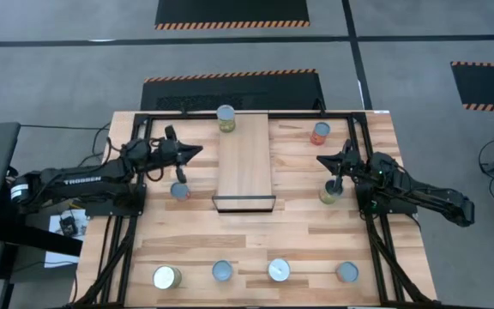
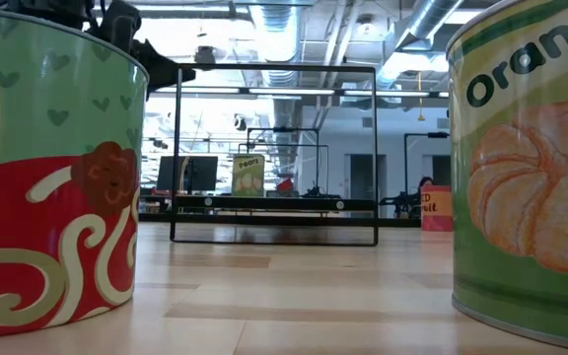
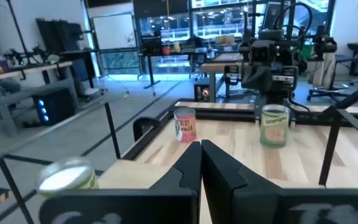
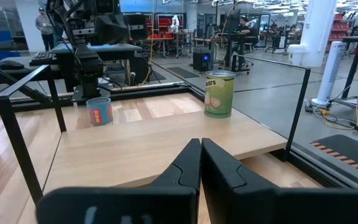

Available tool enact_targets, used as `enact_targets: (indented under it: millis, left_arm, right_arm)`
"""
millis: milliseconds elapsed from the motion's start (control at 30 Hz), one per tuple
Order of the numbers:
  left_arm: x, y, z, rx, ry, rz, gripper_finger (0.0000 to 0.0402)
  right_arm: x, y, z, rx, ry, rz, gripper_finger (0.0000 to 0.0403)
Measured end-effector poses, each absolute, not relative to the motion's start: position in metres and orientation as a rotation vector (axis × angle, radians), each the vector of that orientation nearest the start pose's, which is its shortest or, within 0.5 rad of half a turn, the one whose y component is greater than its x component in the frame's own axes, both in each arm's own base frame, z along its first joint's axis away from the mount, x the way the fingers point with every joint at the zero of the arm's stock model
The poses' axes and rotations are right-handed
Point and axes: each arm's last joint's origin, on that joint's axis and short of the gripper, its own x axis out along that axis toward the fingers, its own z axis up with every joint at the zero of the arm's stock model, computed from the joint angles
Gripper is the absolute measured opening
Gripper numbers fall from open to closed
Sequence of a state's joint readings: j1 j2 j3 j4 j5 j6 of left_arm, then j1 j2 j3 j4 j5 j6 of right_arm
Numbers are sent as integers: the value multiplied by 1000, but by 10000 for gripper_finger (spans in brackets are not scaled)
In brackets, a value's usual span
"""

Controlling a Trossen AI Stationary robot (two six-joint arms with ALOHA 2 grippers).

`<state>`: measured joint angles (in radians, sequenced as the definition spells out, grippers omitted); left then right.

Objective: Pick and place cans onto a shelf
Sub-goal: Put the top canned oranges on the shelf

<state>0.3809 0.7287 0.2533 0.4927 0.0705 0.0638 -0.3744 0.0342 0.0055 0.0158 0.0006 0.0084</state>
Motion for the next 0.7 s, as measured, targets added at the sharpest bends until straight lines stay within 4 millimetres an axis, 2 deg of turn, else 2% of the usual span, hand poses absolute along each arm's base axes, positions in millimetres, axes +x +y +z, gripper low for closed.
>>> enact_targets:
  millis: [200,467,567,700]
  left_arm:
    - [153,62,214,82,20,280,0]
    - [147,84,208,131,0,267,0]
    - [147,92,206,159,-6,268,0]
    - [148,102,204,112,-32,272,0]
  right_arm:
    - [93,-36,164,10,8,-376,37]
    - [92,-36,175,-6,-80,-370,37]
    - [90,-35,185,-22,-159,-370,37]
    - [89,-35,194,-59,-246,-371,37]
